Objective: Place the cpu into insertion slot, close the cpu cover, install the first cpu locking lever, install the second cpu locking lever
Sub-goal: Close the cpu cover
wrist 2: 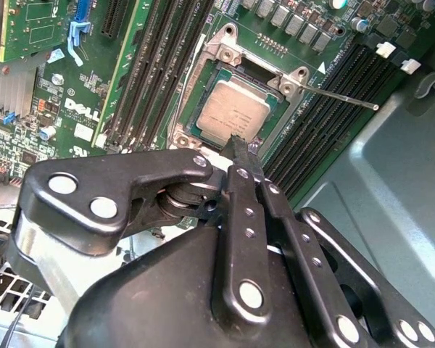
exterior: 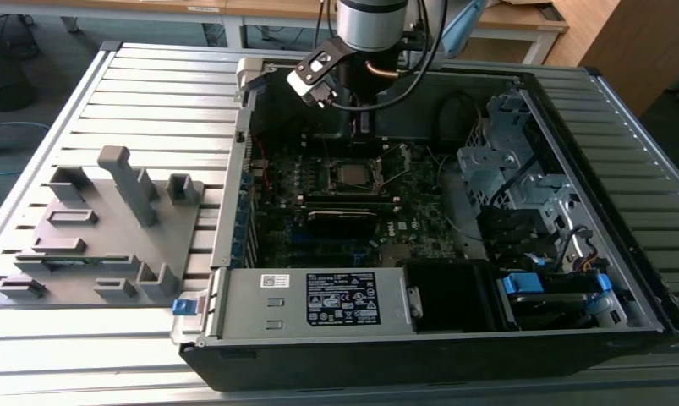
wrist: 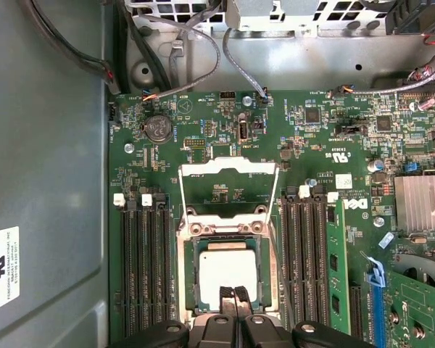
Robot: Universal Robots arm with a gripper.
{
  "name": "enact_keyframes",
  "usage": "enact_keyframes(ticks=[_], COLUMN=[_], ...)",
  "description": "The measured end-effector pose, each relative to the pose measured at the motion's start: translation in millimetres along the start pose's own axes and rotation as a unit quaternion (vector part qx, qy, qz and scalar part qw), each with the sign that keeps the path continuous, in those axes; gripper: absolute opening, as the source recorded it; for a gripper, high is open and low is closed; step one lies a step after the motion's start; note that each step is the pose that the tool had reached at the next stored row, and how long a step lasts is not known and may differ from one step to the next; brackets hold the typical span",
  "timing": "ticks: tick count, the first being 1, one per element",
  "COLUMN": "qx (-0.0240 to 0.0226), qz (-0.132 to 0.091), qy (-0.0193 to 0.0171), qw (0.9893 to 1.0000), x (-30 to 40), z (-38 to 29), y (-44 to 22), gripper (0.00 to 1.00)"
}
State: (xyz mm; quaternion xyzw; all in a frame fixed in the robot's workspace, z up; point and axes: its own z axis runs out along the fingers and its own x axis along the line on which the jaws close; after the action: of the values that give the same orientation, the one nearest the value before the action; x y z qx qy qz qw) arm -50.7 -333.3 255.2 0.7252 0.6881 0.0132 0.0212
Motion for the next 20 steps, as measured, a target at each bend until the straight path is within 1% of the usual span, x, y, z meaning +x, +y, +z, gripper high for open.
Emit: enact_keyframes(ticks=[3, 5, 20], qx=[0.0, 0.0, 0.0], qz=[0.0, 0.0, 0.0], qy=[0.0, 0.0, 0.0], qw=[1.0, 1.0, 1.0], x=[0.0, 0.1, 0.2], z=[0.0, 0.1, -2.3], y=[0.6, 2.2, 2.3], gripper=[0.1, 0.1, 0.1])
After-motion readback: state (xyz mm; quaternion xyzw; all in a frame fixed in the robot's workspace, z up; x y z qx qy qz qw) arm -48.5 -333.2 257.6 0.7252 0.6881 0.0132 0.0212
